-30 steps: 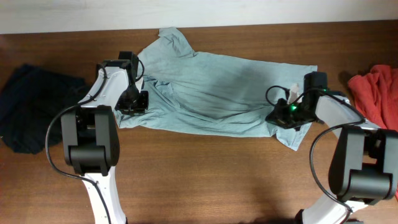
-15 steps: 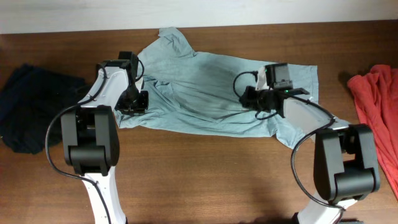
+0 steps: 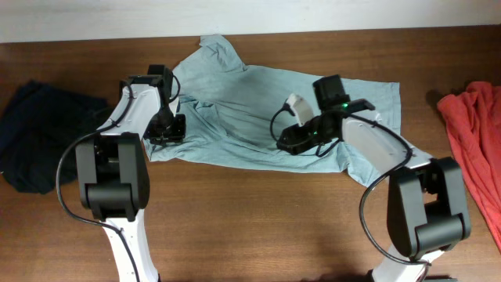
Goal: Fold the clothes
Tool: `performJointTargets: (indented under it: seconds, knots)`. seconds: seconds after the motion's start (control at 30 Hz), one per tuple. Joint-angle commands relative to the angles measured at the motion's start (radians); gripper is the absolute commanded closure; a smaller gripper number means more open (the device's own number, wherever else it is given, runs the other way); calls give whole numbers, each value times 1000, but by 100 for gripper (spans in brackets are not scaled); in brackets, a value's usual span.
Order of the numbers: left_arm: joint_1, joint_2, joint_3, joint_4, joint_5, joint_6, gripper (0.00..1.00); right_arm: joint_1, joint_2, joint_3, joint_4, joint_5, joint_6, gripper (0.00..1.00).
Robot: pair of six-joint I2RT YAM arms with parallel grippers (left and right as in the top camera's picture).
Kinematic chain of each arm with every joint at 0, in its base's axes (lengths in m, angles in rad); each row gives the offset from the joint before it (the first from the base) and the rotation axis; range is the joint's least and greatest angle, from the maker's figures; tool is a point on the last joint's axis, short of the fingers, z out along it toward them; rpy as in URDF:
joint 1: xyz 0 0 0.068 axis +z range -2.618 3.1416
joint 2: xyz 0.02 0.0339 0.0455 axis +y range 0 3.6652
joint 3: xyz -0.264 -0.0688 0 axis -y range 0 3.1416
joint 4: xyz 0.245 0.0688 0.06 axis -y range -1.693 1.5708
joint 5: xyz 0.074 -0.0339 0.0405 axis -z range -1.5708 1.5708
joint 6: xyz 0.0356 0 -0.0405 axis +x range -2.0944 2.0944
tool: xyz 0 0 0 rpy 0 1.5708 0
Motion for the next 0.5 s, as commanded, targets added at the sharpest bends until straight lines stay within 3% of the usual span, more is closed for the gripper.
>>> performJointTargets:
  seconds: [0.0, 0.1, 0.47]
  knots:
    - [3, 49, -41, 10, -7, 1, 59, 44, 0, 16, 23, 130, -119, 49]
    - [3, 49, -41, 10, -7, 1, 55, 68, 0, 16, 26, 167, -183, 49]
    - [3, 49, -41, 10, -6, 1, 50, 143, 45, 16, 21, 253, -208, 54]
